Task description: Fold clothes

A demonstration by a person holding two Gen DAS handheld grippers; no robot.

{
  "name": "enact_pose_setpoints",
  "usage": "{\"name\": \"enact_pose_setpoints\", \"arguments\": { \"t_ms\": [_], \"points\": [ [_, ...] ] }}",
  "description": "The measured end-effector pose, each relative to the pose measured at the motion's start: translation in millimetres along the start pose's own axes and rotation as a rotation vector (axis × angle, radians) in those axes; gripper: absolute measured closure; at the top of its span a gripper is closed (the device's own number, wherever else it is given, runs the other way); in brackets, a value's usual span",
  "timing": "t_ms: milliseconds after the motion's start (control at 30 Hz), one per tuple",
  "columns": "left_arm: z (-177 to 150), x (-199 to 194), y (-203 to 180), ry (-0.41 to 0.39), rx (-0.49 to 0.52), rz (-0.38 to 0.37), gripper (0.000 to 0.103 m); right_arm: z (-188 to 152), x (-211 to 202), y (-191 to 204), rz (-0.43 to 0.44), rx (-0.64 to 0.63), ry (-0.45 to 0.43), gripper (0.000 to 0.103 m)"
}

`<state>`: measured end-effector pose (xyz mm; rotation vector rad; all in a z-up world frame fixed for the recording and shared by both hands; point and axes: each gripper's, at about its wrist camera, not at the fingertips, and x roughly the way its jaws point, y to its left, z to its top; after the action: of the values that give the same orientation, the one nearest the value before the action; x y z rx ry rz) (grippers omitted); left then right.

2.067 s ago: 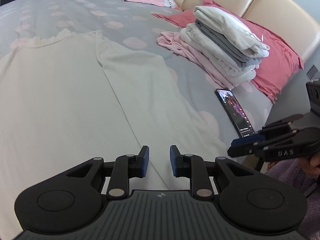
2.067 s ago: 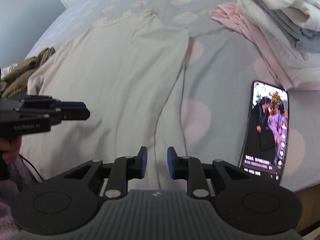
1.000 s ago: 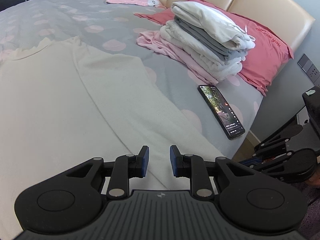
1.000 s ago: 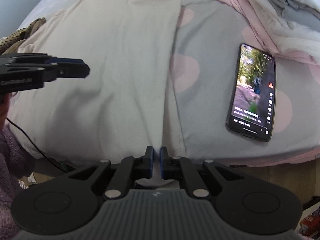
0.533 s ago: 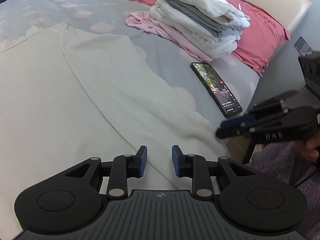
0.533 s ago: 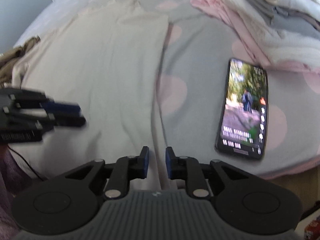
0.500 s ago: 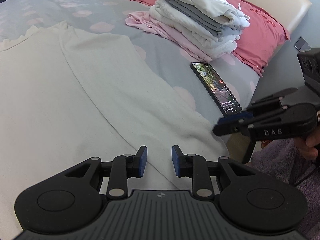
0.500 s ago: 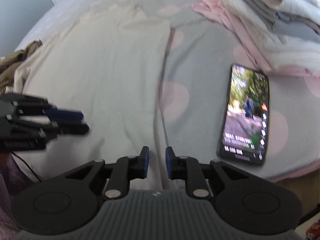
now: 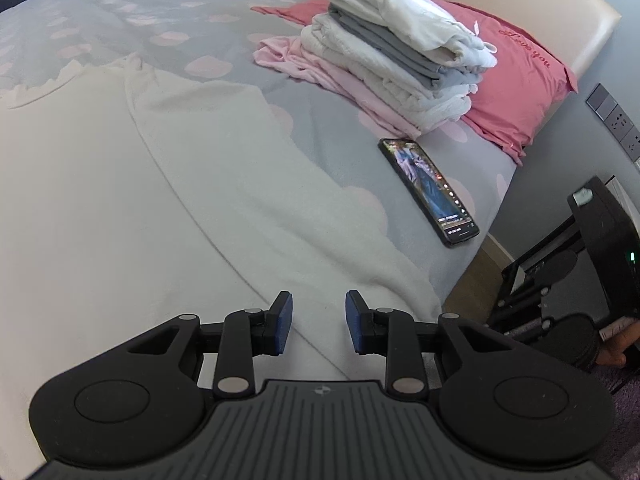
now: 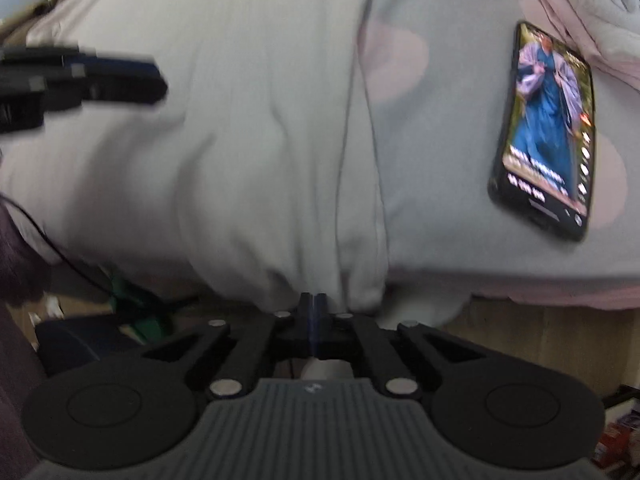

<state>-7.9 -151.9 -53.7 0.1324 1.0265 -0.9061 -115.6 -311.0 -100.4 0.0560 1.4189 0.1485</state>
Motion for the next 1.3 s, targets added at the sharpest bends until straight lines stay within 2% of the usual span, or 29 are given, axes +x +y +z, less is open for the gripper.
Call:
{"name": "enact_pose_setpoints", "arguments": {
  "t_ms": [100,167,267,300,333,367,533,600,700,767,900,933,1033,1133,1300],
  "points": [
    [1.3,-1.4,0.0,-0.007,-0.008,0.003,0.077,-5.3,-8.6,3.1,-0.07,-0.013,0.005,0.103],
    [0.7,-2.2,0.5,-0.007,-0.011,0.007,0.077,-5.2,-14.8,6.3,-0.101,-0.022,-0.011,0.098],
    [-1.4,-5.7,2.8,-0.011,-0.014,0.021,0.077,1.2,-25.1,21.9,-0.095,-0.077,-0.072,0.097],
    [-2.7,-7.6,4.3,-0.014,-0.017,0.029,0.077,4.8,-29.1,30.2,-0.099,-0.109,-0.095,0.088],
    [-4.0,-9.8,6.3,-0.019,-0.021,0.037,0.077,8.8,-32.7,39.4,-0.107,-0.143,-0.118,0.074],
    [-5.5,-12.3,8.7,-0.025,-0.025,0.045,0.077,12.6,-36.4,48.3,-0.116,-0.176,-0.143,0.069],
    [-15.4,-29.7,23.2,-0.072,-0.056,0.113,0.077,32.0,-45.7,80.5,-0.122,-0.278,-0.247,0.067],
    [-21.4,-39.0,32.7,-0.098,-0.081,0.158,0.075,37.6,-46.6,82.9,-0.114,-0.29,-0.276,0.065],
    [-30.4,-53.5,47.4,-0.127,-0.123,0.219,0.075,46.1,-47.9,86.6,-0.102,-0.306,-0.321,0.055],
    [-36.3,-63.1,56.5,-0.142,-0.147,0.259,0.075,53.0,-48.0,91.3,-0.095,-0.318,-0.35,0.055],
    [-50.7,-85.5,74.5,-0.16,-0.186,0.394,0.074,79.3,-38.9,123.4,-0.087,-0.347,-0.398,0.053],
    [-54.6,-91.5,79.6,-0.16,-0.205,0.417,0.074,81.3,-38.8,126.0,-0.095,-0.36,-0.415,0.049],
    [-67.8,-109.8,95.3,-0.165,-0.271,0.477,0.074,88.2,-37.1,136.9,-0.11,-0.423,-0.446,0.049],
    [-82.7,-128.8,107.1,-0.171,-0.323,0.551,0.074,96.1,-38.5,148.2,-0.091,-0.453,-0.444,0.049],
    [-112.6,-162.2,126.5,-0.192,-0.407,0.698,0.074,114.4,-35.4,172.8,0.025,-0.462,-0.407,0.049]
  ]
}}
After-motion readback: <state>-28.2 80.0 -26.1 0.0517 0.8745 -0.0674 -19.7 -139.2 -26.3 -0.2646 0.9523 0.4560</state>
